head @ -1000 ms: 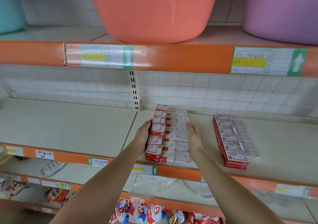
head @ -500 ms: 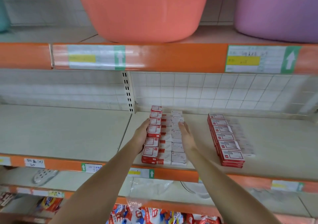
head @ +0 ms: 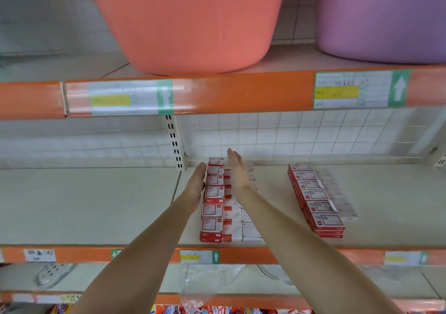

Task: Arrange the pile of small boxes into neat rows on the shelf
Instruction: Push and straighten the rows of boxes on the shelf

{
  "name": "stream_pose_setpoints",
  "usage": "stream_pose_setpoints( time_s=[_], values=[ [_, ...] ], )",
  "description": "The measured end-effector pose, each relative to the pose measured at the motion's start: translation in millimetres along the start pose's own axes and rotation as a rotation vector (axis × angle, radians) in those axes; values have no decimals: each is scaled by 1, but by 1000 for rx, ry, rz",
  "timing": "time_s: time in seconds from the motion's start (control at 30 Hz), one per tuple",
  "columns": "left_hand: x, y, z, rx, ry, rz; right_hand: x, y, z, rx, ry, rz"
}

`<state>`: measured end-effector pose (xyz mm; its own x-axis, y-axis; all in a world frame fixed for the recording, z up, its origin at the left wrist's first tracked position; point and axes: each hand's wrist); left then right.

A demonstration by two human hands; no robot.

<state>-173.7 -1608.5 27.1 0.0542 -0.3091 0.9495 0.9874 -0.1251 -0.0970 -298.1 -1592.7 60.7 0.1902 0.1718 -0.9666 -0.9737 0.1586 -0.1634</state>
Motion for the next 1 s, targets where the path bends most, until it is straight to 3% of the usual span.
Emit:
stream_pose_setpoints(
  time_s=[0.23, 0.4, 0.67, 1.0],
  values=[
    [4, 1, -24, -97, 17, 1, 45, -21, -61, 33, -135, -89],
    [-1, -1, -37, -71, 48, 26, 31, -22, -34, -22, -106, -50],
    [-14, 3, -49, -9, 62, 88, 69, -30, -64, -118, -172, -91],
    [-13, 8, -41, -98, 53, 36, 49, -25, -44, -113, -200, -121]
  ],
)
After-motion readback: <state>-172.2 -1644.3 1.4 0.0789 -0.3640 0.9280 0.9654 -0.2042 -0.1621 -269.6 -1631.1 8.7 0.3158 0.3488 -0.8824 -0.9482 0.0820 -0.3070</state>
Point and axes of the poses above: each hand's wrist, its own z-axis away from the middle knuckle, its own y-axis out of the back of the hand, x = y × z, and after that the axes turned 4 degrees about -z, right-handed
